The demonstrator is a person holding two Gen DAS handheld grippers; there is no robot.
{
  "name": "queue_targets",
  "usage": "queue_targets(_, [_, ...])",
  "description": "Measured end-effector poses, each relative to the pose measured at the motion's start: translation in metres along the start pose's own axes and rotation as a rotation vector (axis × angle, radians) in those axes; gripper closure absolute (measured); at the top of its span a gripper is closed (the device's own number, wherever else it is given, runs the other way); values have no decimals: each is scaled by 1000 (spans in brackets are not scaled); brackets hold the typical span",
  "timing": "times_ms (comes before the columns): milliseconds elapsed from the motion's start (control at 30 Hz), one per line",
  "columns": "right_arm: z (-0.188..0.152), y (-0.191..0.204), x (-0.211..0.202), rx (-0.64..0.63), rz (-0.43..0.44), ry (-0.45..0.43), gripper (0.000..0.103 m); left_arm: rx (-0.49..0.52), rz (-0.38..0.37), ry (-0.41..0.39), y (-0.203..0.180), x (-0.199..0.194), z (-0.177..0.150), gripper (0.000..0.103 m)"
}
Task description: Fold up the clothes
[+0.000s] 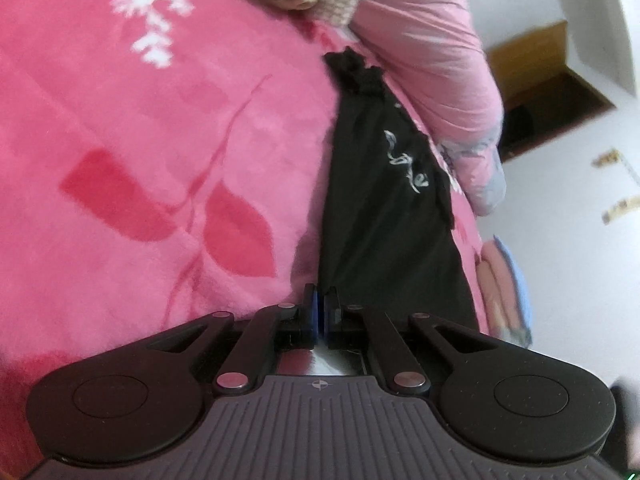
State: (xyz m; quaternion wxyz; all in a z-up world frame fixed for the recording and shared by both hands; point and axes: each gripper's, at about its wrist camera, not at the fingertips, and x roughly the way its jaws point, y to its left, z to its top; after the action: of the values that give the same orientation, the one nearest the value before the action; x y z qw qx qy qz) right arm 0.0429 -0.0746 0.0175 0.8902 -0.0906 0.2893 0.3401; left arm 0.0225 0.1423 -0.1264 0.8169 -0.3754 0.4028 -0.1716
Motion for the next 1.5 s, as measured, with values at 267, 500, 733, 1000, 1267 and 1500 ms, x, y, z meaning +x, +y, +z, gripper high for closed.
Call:
queue_targets(267, [51,-39,15,24,-47,-9,99,197,-6,-40,-2,-6,-15,103])
queue_targets(500, [101,-64,185,-272,-337,61,69,256,-21,-80,-2,-6,-22,103])
queue_targets(733, [112,-118,272,-207,-438,146,96,295,-28,-113,-4,-4,-27,103])
queue_targets(1000, [121,-189,236,377,-121,-78,99,251,-93,-108,3,-9,-26,103])
queue_targets(1267, [106,-174,283,355,-96,110,78,232,-50,-75,-3,-6,-25,102])
queue_targets(1500, [89,-223,143,593,-46,-57,44,193,-30,-25,-4,-5,-18,99])
